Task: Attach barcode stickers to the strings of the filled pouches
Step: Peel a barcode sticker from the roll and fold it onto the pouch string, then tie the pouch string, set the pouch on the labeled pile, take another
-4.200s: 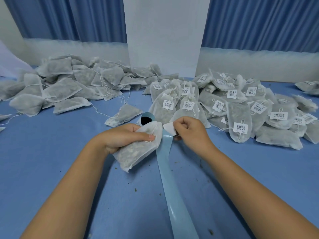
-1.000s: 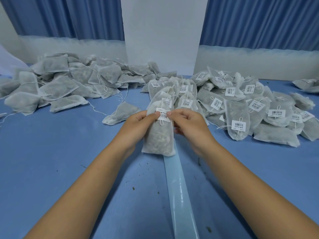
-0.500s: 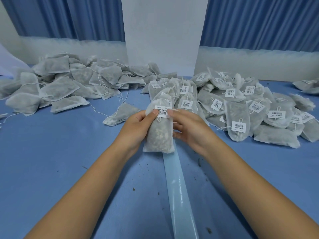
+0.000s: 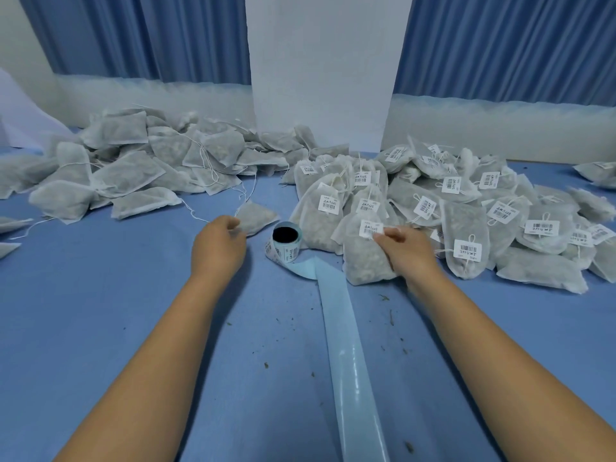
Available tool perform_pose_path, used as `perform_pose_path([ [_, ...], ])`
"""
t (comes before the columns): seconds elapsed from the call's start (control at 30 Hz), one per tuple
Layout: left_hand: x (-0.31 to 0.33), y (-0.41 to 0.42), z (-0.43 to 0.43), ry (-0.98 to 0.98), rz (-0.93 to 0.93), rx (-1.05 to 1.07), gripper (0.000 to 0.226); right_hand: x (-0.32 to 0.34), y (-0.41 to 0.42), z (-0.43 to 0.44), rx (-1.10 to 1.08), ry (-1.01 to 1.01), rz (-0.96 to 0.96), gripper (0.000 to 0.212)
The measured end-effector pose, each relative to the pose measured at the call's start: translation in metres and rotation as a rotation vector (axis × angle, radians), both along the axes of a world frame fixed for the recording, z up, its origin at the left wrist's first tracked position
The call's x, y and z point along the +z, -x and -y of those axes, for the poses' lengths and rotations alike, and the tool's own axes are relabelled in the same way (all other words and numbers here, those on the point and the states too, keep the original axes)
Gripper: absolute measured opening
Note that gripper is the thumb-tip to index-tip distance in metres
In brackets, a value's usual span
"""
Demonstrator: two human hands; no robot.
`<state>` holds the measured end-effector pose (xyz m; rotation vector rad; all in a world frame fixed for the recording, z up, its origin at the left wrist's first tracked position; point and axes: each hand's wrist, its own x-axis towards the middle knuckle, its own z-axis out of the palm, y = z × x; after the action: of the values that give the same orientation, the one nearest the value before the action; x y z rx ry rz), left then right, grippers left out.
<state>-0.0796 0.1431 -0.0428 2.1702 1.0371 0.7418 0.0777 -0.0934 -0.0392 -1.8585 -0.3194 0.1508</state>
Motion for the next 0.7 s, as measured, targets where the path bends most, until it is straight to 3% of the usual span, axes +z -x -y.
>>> perform_pose_path([
  [0.07,-0.007,0.000,-0.007,-0.126,-0.172,0.025,0.029,-0.007,-0.001,-0.004,-0.047,0.037,0.085,0.002],
  [0.17,-0.010,0.001,-0.011,-0.188,-0.307,0.056,0.023,-0.007,0.001,-0.006,-0.076,0.093,0.197,0.024],
  [0.3,-0.008,0.003,-0.009,-0.253,-0.312,0.071,0.023,0.002,0.010,-0.004,-0.110,0.071,0.372,0.035],
  [0.37,-0.002,0.004,-0.005,-0.263,-0.196,0.065,0.022,0.006,0.016,-0.006,-0.085,0.085,0.455,0.030],
  [0.47,0.010,0.003,0.004,0.000,0.169,0.010,0.018,0.011,0.027,-0.011,-0.043,0.099,0.536,0.020],
  [0.6,0.035,0.006,0.021,0.733,0.677,-0.155,0.018,0.021,0.043,-0.017,0.049,0.036,0.519,0.018],
  [0.7,0.046,0.009,0.031,0.941,0.830,-0.314,0.011,0.027,0.058,-0.021,0.170,-0.057,0.473,0.021],
])
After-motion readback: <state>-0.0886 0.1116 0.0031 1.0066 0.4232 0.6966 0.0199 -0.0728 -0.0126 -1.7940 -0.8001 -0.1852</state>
